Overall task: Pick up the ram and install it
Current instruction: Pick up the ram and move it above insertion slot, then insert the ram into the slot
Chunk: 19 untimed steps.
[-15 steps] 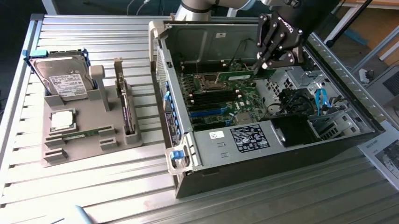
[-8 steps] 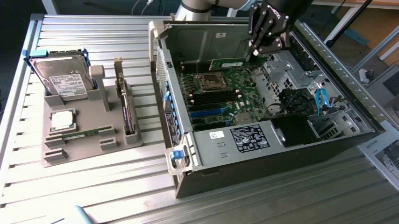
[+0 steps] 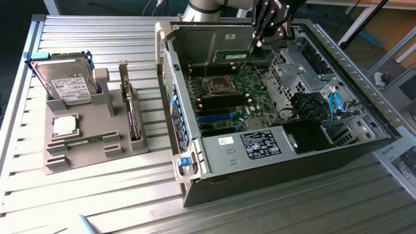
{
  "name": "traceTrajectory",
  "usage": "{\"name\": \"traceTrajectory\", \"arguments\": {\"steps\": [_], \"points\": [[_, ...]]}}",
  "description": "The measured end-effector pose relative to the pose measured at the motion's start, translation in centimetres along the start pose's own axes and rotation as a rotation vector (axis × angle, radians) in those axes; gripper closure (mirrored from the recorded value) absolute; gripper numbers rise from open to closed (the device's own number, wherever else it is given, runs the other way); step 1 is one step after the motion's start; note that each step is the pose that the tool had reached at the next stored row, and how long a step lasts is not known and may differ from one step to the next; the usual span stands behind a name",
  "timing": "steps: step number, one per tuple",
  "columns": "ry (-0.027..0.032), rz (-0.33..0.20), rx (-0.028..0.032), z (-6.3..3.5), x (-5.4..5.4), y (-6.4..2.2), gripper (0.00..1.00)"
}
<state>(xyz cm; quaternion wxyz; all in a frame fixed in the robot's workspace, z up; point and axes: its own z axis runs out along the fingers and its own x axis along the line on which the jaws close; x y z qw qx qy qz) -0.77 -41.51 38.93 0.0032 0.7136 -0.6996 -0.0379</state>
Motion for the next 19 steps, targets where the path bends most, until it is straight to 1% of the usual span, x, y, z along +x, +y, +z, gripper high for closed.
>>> {"name": "traceTrajectory", "arguments": {"steps": [5, 11, 17, 19], "points": [[0.0000, 0.000, 0.0000, 0.22, -1.8, -0.05, 0.88], [-0.0002, 0.000, 0.0001, 0.26, -1.8, -0.05, 0.88], [0.0000, 0.000, 0.0000, 1.11, -1.8, -0.10, 0.88], [-0.0002, 0.000, 0.0000, 1.14, -1.8, -0.10, 0.88]]}}
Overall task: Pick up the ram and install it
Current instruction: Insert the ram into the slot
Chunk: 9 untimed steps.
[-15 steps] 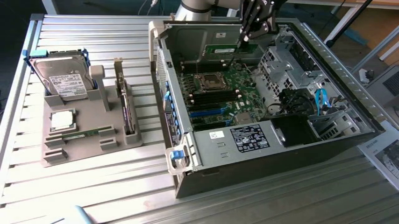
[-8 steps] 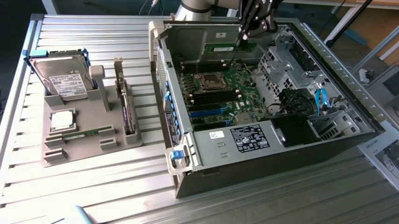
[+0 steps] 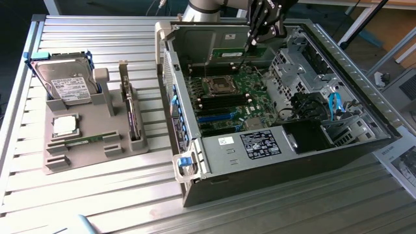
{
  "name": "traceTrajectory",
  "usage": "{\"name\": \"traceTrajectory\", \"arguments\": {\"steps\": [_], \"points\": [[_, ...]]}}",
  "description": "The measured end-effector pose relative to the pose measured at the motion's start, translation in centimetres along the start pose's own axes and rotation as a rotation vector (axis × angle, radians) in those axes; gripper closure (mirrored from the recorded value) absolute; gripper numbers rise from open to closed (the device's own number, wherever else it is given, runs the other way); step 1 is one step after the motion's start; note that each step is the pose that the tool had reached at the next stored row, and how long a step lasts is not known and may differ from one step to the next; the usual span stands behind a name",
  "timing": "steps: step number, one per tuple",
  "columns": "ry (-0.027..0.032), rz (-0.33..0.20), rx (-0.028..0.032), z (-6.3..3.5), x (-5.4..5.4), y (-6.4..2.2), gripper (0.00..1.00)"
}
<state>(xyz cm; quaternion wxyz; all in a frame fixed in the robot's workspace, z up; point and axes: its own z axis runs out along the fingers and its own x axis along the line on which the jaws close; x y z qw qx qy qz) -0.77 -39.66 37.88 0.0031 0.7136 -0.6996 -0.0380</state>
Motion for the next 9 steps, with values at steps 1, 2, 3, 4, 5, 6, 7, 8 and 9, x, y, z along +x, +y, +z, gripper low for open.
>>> {"name": "traceTrajectory", "arguments": {"steps": [1, 2, 3, 4, 5, 6, 7, 8, 9], "points": [[-0.0004, 0.000, 0.0000, 0.00, 0.00, 0.00, 0.88], [-0.0003, 0.000, 0.0000, 0.00, 0.00, 0.00, 0.88], [-0.0003, 0.000, 0.0000, 0.00, 0.00, 0.00, 0.88], [-0.0003, 0.000, 0.0000, 0.00, 0.00, 0.00, 0.88], [-0.0002, 0.000, 0.0000, 0.00, 0.00, 0.00, 0.88], [-0.0003, 0.000, 0.0000, 0.00, 0.00, 0.00, 0.88], [-0.0002, 0.000, 0.0000, 0.00, 0.00, 0.00, 0.88], [-0.0001, 0.000, -0.0001, 0.00, 0.00, 0.00, 0.88], [-0.0001, 0.000, 0.0000, 0.01, 0.00, 0.00, 0.88]]}}
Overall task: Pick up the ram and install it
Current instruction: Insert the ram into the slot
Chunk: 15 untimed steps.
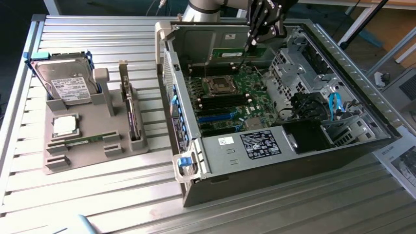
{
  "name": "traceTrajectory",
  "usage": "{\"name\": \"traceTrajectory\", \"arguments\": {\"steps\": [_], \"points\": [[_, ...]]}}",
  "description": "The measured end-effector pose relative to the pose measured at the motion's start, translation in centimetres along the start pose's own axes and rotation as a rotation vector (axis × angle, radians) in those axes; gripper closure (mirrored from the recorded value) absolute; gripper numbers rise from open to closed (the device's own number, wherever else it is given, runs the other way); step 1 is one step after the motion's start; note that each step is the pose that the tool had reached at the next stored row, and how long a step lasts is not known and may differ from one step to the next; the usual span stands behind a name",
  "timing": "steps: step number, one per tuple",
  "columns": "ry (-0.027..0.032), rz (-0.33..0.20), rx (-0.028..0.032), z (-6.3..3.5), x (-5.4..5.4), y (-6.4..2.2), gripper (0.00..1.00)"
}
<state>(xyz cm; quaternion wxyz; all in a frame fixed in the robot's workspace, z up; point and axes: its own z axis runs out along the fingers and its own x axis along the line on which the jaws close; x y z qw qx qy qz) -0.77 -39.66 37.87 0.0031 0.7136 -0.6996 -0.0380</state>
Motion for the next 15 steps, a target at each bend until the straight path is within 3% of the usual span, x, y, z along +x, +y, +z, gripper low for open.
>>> {"name": "traceTrajectory", "arguments": {"steps": [4, 15], "points": [[-0.0007, 0.000, 0.0002, 0.13, 0.0, -0.01, 0.88], [-0.0004, 0.000, 0.0001, 2.60, 0.1, -0.15, 0.88]]}}
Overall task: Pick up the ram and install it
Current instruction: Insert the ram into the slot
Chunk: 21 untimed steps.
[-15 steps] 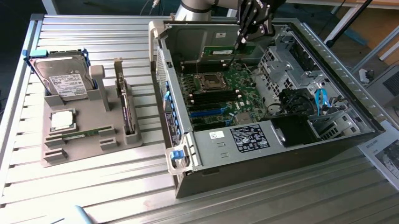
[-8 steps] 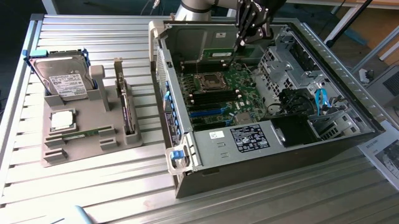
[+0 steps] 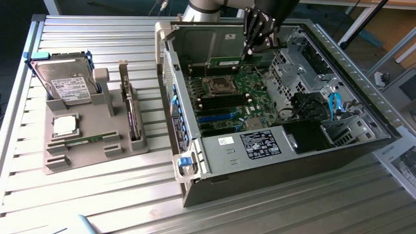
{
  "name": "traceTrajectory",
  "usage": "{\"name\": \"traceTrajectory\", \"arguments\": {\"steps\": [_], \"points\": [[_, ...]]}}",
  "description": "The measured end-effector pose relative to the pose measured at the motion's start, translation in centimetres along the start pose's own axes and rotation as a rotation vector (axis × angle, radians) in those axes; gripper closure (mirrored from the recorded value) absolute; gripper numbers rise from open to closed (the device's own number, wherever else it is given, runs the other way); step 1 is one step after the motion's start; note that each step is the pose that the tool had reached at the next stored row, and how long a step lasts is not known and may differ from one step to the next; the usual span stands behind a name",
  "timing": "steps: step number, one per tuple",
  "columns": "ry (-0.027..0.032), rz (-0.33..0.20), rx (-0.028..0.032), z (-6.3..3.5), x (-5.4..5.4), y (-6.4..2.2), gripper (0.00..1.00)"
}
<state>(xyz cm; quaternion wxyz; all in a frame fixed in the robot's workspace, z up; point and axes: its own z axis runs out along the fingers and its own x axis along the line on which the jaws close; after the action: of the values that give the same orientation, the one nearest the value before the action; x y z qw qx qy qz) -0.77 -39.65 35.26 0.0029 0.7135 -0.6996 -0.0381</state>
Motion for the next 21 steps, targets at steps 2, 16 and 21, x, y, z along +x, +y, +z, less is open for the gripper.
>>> {"name": "traceTrajectory", "arguments": {"steps": [2, 16, 21], "points": [[0.0001, 0.000, 0.0000, 0.54, 0.0, -0.03, 0.88], [0.0000, 0.000, -0.0001, 4.18, 0.2, -0.24, 0.88], [0.0001, 0.000, 0.0000, 5.09, 0.3, -0.29, 0.88]]}}
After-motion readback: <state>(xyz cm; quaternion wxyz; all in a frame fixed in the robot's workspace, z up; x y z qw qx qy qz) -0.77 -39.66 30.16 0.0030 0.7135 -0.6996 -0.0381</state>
